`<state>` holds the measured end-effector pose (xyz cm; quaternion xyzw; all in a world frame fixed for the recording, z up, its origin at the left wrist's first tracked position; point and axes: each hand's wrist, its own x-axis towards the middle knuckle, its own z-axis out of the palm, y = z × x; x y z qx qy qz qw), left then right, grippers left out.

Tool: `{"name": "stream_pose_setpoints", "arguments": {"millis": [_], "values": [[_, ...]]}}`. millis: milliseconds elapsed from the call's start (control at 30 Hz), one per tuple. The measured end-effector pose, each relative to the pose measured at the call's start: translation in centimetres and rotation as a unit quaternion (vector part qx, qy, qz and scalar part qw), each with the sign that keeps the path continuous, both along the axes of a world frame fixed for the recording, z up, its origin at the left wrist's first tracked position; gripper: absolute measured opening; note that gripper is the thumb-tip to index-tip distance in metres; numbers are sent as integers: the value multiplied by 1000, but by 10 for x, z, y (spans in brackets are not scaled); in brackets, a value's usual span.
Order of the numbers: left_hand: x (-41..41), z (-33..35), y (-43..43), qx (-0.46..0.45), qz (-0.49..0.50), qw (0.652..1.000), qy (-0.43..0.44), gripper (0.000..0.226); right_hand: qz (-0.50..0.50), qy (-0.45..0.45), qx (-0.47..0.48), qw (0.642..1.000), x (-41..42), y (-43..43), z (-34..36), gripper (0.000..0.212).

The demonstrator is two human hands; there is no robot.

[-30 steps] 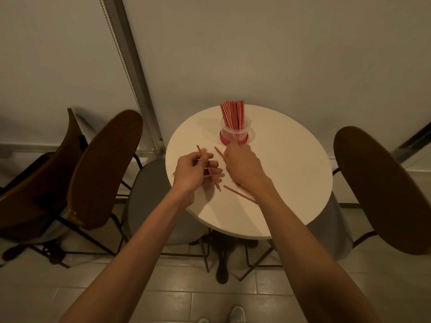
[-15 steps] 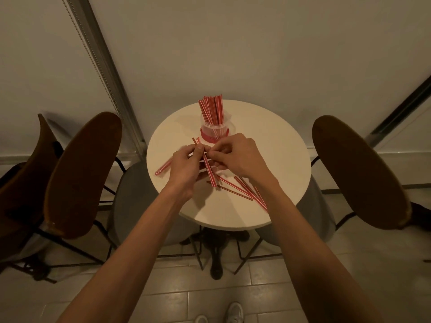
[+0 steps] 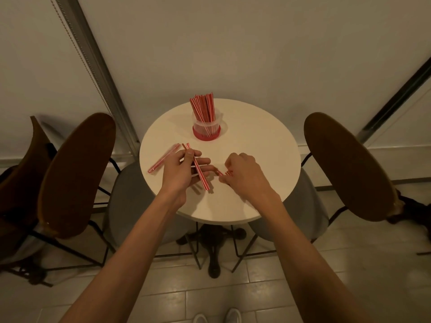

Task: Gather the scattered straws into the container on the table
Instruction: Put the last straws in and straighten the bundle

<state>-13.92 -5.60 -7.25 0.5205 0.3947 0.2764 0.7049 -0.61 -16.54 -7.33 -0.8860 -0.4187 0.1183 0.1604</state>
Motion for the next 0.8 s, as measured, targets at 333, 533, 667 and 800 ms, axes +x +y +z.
{"name": "stream_pose_setpoints", "arguments": {"millis": [333, 533, 667, 800], "values": [[-4, -5, -2, 15, -9, 1000, -5, 32, -41, -47, -2, 998, -8, -1, 7, 62], [0, -8, -2, 35, -29, 999, 1, 33, -43, -78, -41, 995, -24, -11, 2, 18], [3, -10, -1, 45, -43, 998, -2, 35, -26, -100, -75, 992, -24, -4, 5, 21], [5, -11, 0, 68, -61, 996, 1, 34, 10, -102, -126, 987, -21, 6, 7, 25]]}}
